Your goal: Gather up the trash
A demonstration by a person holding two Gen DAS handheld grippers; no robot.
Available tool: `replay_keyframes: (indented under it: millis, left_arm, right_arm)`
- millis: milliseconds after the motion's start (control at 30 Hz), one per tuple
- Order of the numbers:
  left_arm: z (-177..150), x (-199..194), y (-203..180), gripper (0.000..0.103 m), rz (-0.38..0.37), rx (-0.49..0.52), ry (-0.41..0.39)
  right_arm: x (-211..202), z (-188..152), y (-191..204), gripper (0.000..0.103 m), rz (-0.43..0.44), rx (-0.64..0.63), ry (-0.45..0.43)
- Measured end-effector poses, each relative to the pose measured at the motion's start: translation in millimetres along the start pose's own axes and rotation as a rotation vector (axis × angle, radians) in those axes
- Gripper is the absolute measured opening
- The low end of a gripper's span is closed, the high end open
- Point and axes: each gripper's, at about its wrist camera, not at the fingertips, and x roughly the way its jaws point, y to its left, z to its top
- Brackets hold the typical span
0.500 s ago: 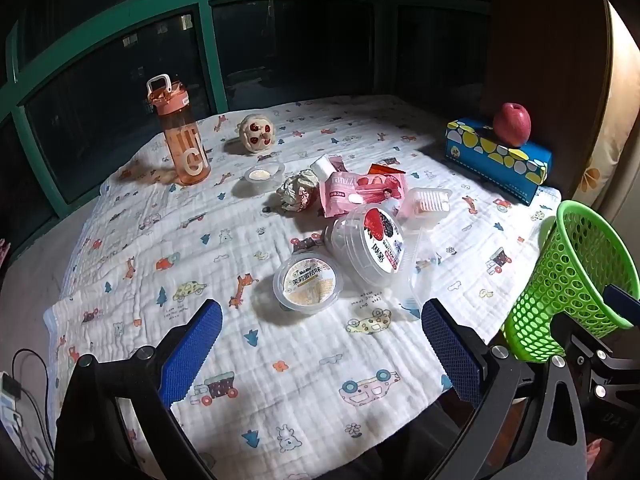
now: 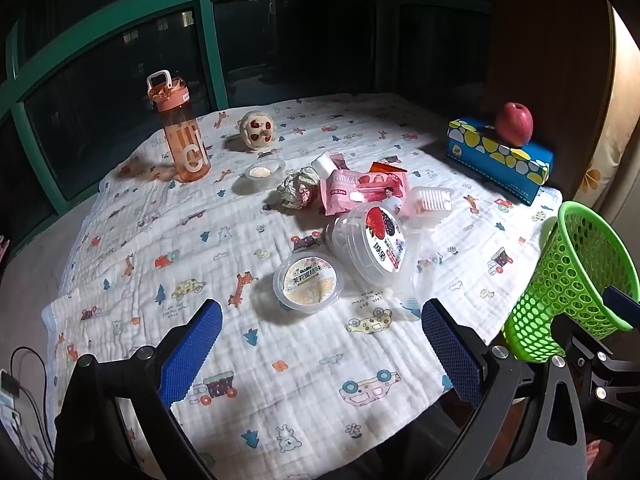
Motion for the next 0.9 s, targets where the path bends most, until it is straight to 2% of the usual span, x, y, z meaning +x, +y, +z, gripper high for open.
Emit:
replay_keyframes:
  millis: [900]
  left_arm:
    - [-2.1,2.4,0.7,0.097,0.006,0.0,0.007]
  right_arm:
    - [2.0,-0.3,-0.2,0.098,0.001,0.002,0.007]
